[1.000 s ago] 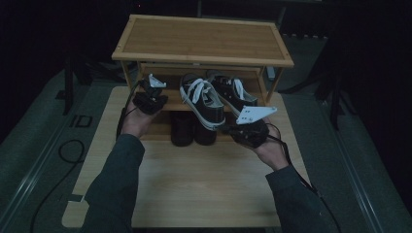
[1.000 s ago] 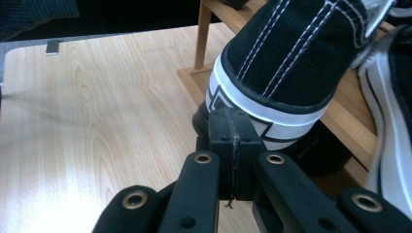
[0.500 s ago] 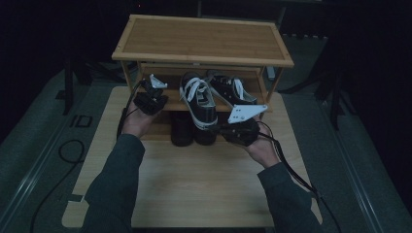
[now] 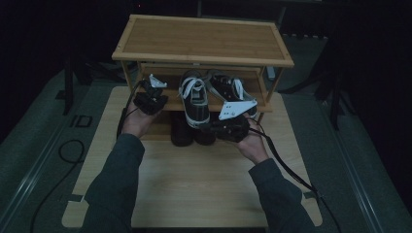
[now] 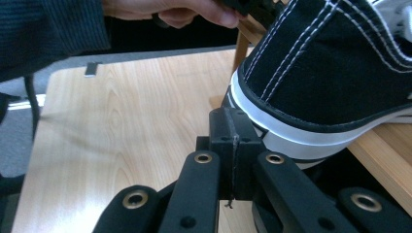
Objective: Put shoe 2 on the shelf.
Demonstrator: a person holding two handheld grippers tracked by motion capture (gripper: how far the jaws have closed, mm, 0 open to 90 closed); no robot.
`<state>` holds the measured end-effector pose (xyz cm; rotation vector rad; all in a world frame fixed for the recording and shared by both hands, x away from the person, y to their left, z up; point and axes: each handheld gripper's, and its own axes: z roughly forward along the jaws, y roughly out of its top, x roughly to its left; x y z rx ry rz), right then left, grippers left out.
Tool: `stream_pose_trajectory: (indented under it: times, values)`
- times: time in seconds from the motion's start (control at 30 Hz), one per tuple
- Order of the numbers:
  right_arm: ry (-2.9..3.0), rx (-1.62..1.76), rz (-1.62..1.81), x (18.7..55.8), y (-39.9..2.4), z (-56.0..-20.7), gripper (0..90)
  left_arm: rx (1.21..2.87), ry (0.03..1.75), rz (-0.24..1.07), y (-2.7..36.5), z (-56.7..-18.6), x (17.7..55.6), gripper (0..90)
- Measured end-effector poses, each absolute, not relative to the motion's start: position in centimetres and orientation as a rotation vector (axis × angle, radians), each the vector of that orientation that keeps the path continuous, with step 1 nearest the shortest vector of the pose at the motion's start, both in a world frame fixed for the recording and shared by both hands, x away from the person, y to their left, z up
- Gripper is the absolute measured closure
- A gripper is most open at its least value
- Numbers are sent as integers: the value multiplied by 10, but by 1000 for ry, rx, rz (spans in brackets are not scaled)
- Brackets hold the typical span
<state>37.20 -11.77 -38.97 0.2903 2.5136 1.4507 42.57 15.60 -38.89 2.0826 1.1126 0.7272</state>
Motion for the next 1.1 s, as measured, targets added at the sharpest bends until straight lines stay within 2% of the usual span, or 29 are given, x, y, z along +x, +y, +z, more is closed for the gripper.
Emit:
stream_pose_trajectory:
  times: [0.53, 1.1]
  values:
    - [2509, 280, 1448, 385, -88, -387, 900, 2078, 1114, 724, 157, -389, 425, 900]
    - [2467, 294, 1440, 392, -80, -384, 900, 2074, 1113, 741, 155, -390, 424, 900]
